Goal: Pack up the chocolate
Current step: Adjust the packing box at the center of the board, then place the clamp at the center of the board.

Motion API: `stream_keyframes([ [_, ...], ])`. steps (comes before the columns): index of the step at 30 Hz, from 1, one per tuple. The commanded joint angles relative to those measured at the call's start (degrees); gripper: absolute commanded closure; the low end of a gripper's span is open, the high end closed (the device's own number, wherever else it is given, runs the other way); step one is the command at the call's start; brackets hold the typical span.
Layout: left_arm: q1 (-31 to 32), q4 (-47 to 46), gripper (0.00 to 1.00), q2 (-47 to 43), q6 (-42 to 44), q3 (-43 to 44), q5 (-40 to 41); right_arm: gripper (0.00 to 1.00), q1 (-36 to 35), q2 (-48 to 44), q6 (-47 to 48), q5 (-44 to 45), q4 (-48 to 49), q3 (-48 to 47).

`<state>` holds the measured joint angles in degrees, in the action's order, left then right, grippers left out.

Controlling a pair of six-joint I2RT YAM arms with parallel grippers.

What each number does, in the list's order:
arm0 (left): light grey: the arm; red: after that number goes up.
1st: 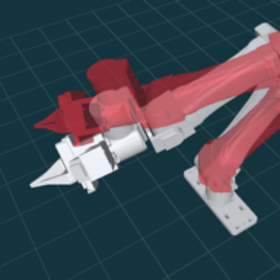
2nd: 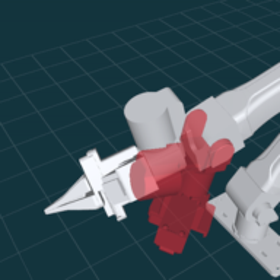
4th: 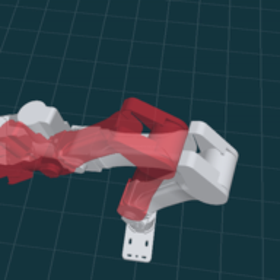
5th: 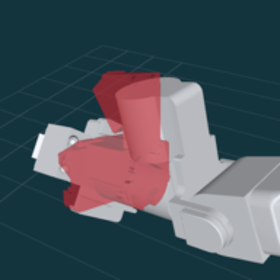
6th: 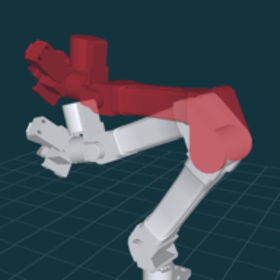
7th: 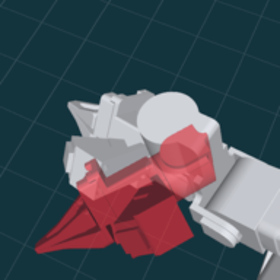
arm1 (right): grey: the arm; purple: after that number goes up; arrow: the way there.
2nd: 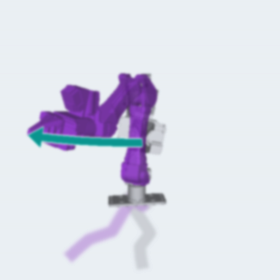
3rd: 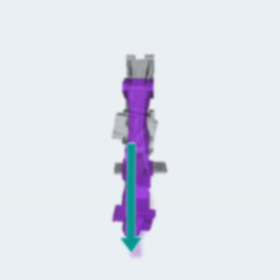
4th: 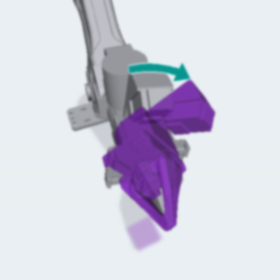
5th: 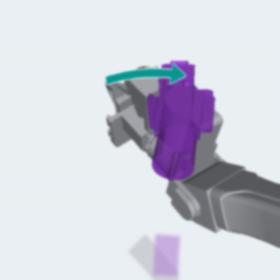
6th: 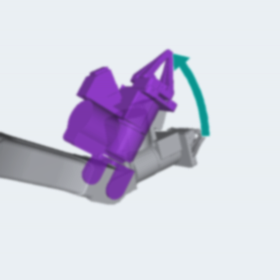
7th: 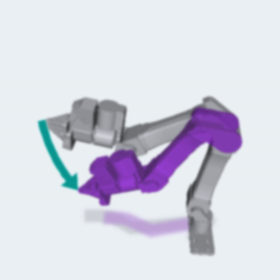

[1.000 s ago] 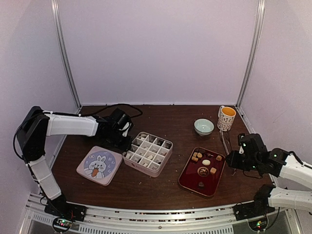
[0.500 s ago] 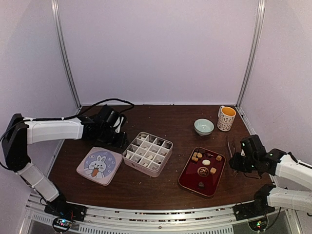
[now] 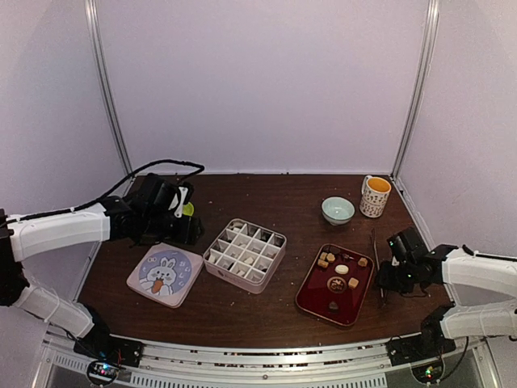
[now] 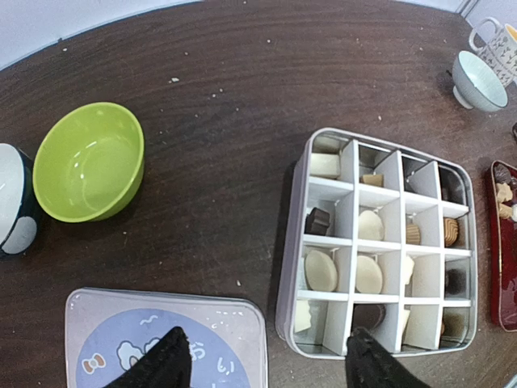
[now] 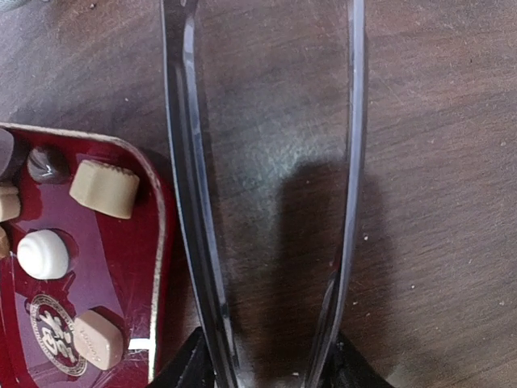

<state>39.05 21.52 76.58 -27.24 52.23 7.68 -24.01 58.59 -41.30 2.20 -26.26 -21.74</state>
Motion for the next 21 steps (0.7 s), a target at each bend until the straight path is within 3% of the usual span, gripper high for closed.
stream_keyframes([
  [1,-0.28,0.65,0.31,-3.12,1.35,-1.19,2.27,0.55,0.38,1.00,0.43,0.02,1.07,-1.05],
  [6,-0.37,1.94,0.23,-2.88,1.13,-1.95,4.10,0.44,0.34,-0.85,0.96,0.50,-0.92,-2.98],
  [15,-1.78,5.63,0.07,-4.14,-1.75,-3.26,9.53,0.36,-0.32,-10.53,4.13,-2.95,-4.45,-6.57],
  [21,-3.18,4.27,0.02,-9.73,-4.21,-8.71,13.71,0.34,-8.79,-17.18,-1.42,-2.67,-3.84,-9.58],
])
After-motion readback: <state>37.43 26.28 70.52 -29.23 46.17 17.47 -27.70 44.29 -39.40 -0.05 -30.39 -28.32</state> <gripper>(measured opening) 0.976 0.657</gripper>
